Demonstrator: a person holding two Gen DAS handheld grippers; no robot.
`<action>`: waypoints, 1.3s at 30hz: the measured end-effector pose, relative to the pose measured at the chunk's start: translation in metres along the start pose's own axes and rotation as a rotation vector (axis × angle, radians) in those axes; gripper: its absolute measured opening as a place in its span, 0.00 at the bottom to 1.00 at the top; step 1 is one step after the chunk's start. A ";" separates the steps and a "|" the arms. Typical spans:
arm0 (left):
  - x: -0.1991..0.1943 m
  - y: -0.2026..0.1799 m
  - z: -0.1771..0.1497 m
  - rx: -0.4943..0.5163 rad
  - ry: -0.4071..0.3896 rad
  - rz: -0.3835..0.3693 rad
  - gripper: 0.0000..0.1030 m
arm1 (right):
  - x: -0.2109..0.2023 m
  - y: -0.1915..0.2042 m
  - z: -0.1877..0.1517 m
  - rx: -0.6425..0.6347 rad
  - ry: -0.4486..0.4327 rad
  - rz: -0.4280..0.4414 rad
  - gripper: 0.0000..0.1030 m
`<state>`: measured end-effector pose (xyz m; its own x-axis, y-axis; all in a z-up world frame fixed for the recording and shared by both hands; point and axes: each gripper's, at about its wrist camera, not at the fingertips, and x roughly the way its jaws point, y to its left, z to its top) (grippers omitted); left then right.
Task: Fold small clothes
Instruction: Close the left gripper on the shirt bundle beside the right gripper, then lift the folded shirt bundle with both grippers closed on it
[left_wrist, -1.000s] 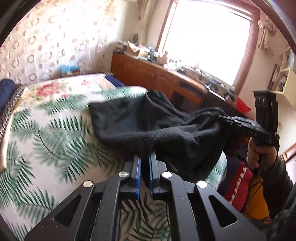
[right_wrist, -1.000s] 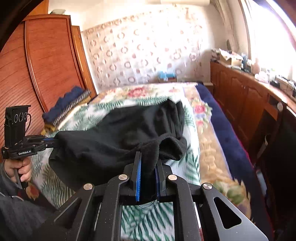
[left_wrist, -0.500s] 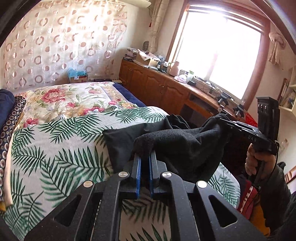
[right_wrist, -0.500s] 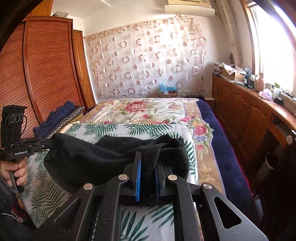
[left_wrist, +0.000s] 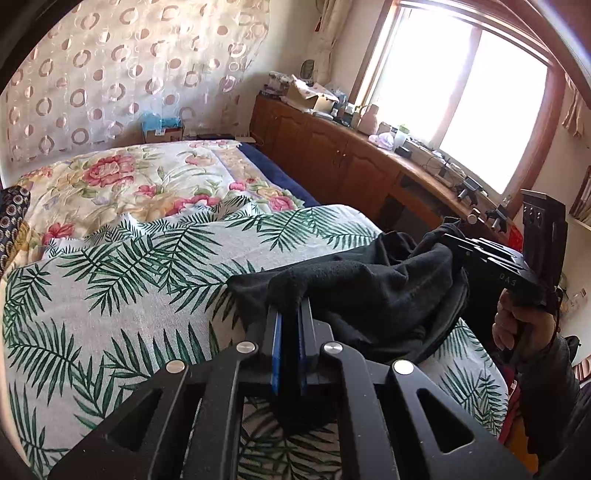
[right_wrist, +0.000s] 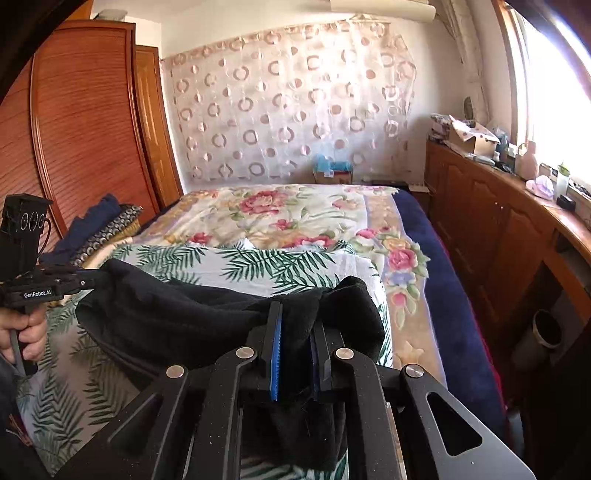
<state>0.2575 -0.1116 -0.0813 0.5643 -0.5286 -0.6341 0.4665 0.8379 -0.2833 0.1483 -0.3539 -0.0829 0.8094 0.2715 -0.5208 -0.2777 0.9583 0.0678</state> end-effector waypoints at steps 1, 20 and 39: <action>0.005 0.003 0.000 -0.010 0.011 -0.002 0.08 | 0.003 -0.002 0.002 0.001 0.006 0.000 0.12; -0.019 0.016 -0.020 0.043 0.047 -0.010 0.66 | -0.049 -0.002 0.013 -0.047 0.021 -0.083 0.49; 0.042 0.010 0.021 0.110 0.070 -0.005 0.40 | -0.005 -0.001 0.048 -0.150 0.097 0.094 0.06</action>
<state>0.2997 -0.1283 -0.0959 0.5147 -0.5188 -0.6826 0.5430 0.8134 -0.2087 0.1696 -0.3513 -0.0397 0.7245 0.3422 -0.5983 -0.4299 0.9029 -0.0041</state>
